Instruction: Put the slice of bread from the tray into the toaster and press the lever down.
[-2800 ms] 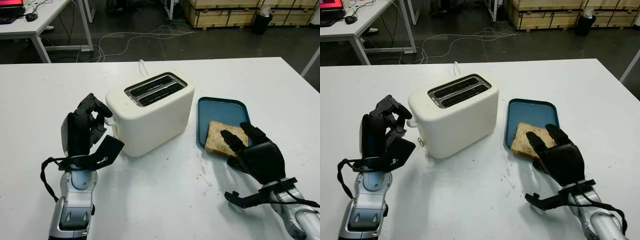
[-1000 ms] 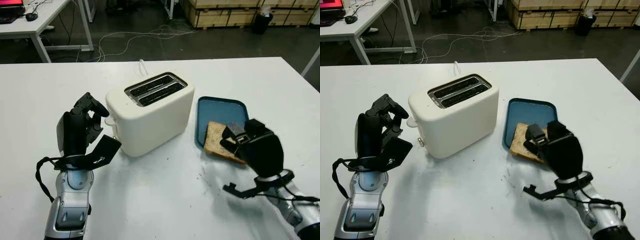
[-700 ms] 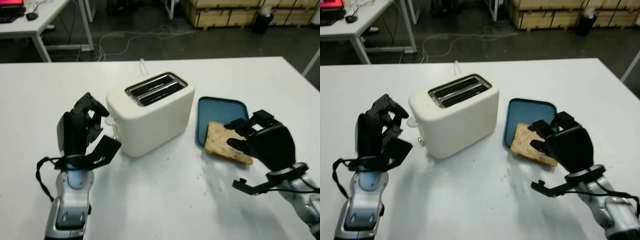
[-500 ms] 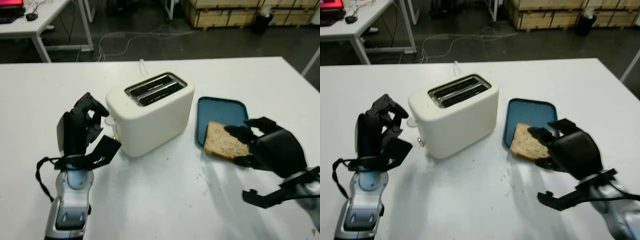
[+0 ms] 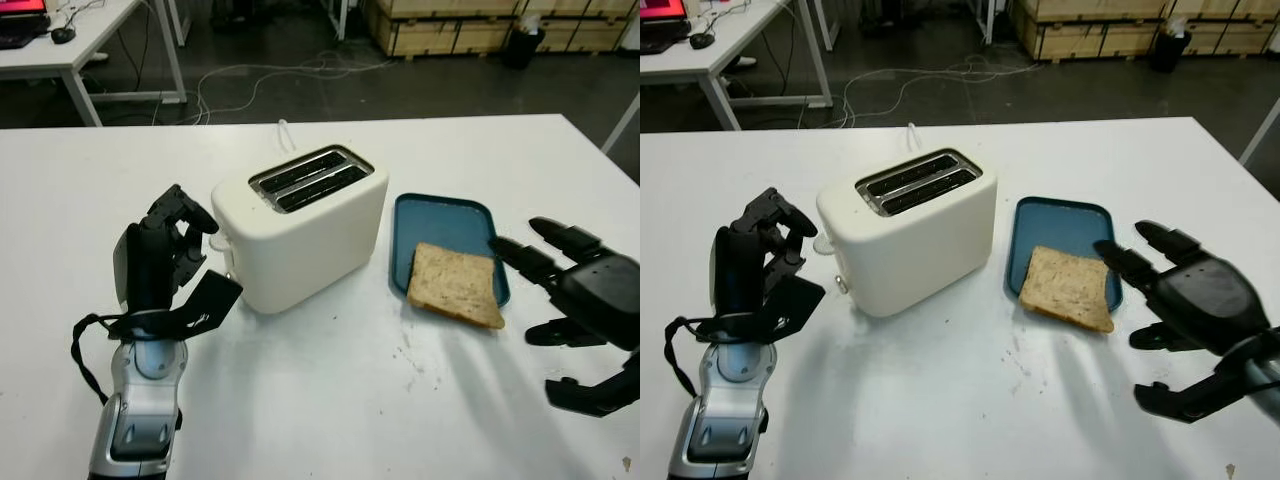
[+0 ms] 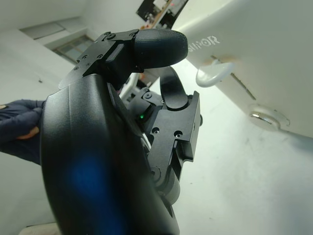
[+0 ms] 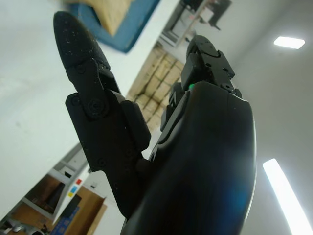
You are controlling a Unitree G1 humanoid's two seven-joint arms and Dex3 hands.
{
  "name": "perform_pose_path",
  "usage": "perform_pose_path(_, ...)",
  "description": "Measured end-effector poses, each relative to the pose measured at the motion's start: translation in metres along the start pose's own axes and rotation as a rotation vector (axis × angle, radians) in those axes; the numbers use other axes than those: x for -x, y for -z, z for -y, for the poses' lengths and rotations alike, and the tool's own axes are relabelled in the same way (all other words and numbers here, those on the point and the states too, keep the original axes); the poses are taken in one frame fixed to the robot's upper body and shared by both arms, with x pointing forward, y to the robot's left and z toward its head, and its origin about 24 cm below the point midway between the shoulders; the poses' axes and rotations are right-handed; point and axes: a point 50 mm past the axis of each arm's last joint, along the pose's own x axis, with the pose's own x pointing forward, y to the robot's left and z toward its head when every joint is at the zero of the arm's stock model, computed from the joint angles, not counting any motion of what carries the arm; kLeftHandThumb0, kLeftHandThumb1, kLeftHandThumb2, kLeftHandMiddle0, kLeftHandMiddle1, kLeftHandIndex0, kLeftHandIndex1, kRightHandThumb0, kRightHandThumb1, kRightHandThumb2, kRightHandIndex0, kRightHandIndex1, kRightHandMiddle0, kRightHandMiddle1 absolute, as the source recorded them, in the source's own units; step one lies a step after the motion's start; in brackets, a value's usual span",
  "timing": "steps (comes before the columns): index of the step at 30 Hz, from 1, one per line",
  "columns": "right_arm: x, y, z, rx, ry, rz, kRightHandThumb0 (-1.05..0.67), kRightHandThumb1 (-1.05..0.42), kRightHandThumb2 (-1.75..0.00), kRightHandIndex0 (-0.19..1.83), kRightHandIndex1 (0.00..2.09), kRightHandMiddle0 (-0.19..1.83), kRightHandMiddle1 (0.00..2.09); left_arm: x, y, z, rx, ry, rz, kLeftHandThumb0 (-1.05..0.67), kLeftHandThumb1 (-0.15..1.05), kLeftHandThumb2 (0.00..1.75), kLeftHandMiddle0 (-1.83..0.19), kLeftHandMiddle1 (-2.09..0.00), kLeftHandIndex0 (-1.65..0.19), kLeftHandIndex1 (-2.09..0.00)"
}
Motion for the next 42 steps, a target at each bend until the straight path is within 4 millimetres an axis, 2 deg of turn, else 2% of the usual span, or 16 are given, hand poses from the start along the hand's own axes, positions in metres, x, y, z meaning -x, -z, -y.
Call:
perform_pose_path(5,-0.002,0.008,-0.018,-0.025,0.107,0.042,-0.54,-0.77,-0.01,0.34,0.07,0.38,0.04,-0.001,-0.001,0.0,0.0,0.0,0.003,0.01,0.92,0.5,-0.95,-1.75,-0.64,-1.75)
perform_pose_path(10,-0.005,0.011,-0.043,-0.068,0.142,0.093,-0.48,-0.78,0.0,0.51,0.07,0.5,0.04,-0.001,-0.002,0.0,-0.001,0.001,0.007,0.03,0.92,0.49,-0.97,-1.75,-0.65,-1.75)
perform_pose_path(18,-0.006,0.011,-0.066,-0.121,0.12,0.132,-0.5,-0.79,0.0,0.56,0.04,0.52,0.01,-0.002,-0.001,0.0,-0.003,0.0,0.008,0.03,0.92,0.5,-0.97,-1.75,-0.66,-1.75)
perform_pose_path(22,-0.007,0.009,-0.072,-0.12,0.091,0.151,-0.52,-0.79,0.0,0.57,0.03,0.51,0.01,-0.002,-0.001,0.0,-0.004,0.001,0.009,0.04,0.92,0.49,-0.97,-1.75,-0.65,-1.75)
perform_pose_path(30,-0.014,0.003,-0.072,-0.107,0.079,0.204,-0.55,-0.76,0.0,0.55,0.01,0.49,0.0,-0.002,-0.002,-0.001,-0.005,0.001,0.01,0.04,0.92,0.49,-0.97,-1.75,-0.66,-1.75)
perform_pose_path(42,-0.019,0.002,-0.074,-0.047,0.11,0.231,-0.52,-0.77,0.0,0.51,0.0,0.49,0.01,-0.002,-0.003,-0.001,-0.005,0.001,0.016,0.04,0.92,0.49,-0.97,-1.75,-0.66,-1.75)
